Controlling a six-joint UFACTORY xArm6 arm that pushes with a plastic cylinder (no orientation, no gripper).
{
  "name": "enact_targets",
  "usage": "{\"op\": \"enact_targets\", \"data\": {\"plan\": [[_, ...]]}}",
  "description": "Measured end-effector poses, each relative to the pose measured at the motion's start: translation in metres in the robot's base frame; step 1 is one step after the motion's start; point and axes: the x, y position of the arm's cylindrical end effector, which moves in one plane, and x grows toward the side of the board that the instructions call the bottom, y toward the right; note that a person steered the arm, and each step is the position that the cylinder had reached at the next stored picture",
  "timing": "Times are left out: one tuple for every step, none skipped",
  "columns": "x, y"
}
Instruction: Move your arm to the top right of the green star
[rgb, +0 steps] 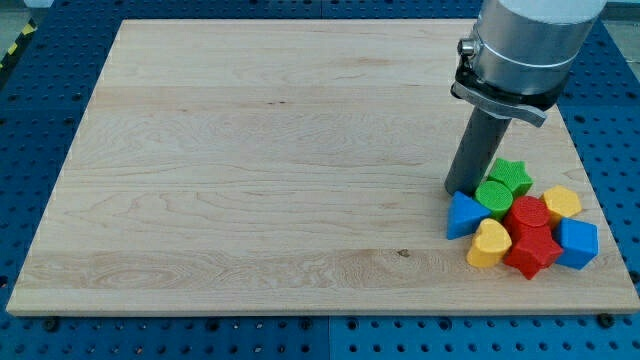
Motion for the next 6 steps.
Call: {"op": "enact_targets", "data": {"plan": [[0.0, 0.0], [-0.016, -0.004], [-0.069, -0.004], [-0.091, 0.043], [-0.082, 0.12], [-0.056, 0.188]]}}
